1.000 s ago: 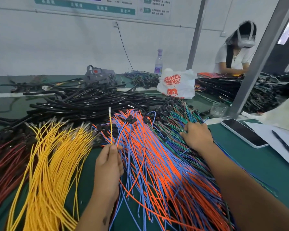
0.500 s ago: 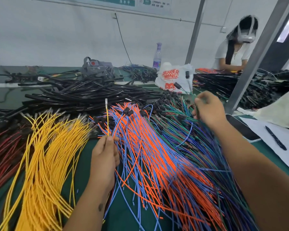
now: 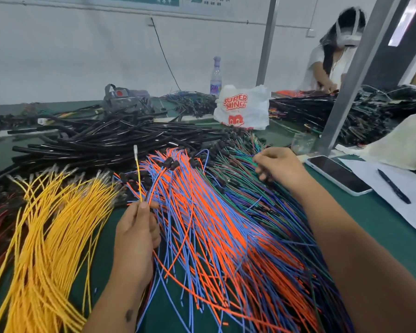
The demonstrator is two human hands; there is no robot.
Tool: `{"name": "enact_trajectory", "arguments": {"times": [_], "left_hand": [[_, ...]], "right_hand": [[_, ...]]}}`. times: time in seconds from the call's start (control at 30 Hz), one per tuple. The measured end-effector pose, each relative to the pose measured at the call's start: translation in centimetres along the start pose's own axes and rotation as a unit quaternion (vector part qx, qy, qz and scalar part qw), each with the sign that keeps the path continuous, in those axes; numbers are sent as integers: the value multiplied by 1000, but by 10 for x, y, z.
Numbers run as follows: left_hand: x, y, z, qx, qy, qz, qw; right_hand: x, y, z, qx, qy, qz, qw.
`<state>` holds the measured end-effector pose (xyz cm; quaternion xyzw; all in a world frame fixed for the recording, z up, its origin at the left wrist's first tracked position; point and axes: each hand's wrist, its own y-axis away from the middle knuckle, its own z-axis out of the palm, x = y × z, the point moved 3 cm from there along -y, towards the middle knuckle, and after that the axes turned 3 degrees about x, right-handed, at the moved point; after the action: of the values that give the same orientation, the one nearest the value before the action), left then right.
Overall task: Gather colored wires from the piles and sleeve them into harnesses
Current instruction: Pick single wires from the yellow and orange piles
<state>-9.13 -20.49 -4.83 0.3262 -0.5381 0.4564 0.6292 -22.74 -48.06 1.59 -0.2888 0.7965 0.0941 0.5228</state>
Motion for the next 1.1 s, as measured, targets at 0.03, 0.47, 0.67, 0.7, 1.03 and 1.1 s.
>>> {"name": "enact_trajectory", "arguments": {"times": [0.03,0.47,0.67,0.7,1.03,1.1], "left_hand": [[-1,0,0,1,0,-1,1000],[2,1,2,-4,12,-1,1000],[1,1,0,-9,8,-9,1000],[1,1,0,-9,3,-10,1000],[1,1,-1,-10,12,-13,1000],[1,1,-1,-10,14,-12,1000]], "right_hand": [[1,2,1,-30,42,-1,999],[-13,33,0,-96,479,-1,872],[-18,36,2,-161,489,-7,857],[-20,35,1,-163,452,-2,877],[-51,21,-46,78,-170,-53,981],[-54,19,-47,63,-210,-53,974]]}}
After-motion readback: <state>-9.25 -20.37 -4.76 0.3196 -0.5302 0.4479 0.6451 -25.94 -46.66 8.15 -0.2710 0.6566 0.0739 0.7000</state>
